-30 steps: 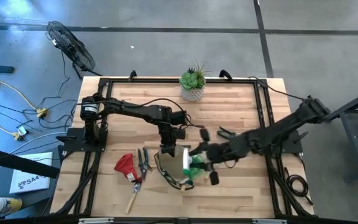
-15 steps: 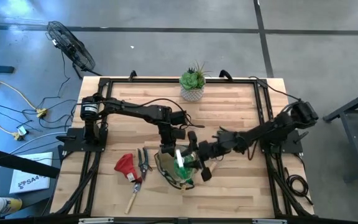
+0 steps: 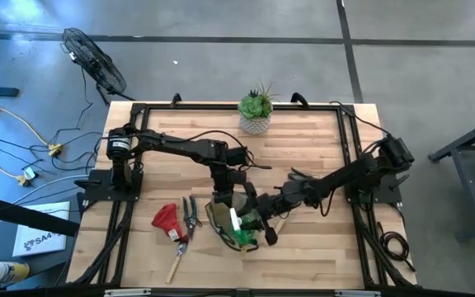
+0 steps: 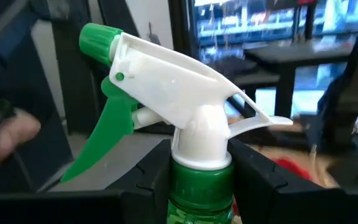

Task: Pick & Place Garden tools in Gardening bag
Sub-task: Put the green spray bottle into the gardening bag

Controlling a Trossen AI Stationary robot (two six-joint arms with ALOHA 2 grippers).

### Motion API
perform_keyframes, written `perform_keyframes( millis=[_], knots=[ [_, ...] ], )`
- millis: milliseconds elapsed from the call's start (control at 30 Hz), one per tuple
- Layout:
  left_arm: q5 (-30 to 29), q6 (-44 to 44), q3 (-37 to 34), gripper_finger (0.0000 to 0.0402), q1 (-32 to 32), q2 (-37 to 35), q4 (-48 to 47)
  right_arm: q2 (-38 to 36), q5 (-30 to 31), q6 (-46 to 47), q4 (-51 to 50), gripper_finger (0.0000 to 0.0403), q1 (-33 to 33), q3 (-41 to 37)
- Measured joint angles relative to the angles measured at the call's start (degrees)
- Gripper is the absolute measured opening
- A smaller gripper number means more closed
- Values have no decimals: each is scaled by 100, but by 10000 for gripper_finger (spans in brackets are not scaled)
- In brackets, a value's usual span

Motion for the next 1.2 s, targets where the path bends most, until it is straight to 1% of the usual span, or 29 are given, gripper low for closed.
perform_keyframes(
  millis=[167, 467, 767, 1000, 1200],
  knots=[
    [20, -27, 0, 0, 0, 0, -19, -11, 329, -128, -355, 118, 107, -6],
    [0, -18, 0, 0, 0, -2, -24, -41, 204, -261, 169, 118, -51, -27],
    [1, -9, 0, 0, 0, 0, -24, -33, 126, -263, 126, 118, -314, -27],
    [4, 17, 0, 0, 0, 0, -53, 152, 156, -261, -31, 118, -197, -30],
    [17, 17, 0, 0, 0, 0, -97, 160, 260, -206, -163, 118, -159, -27]
  ],
)
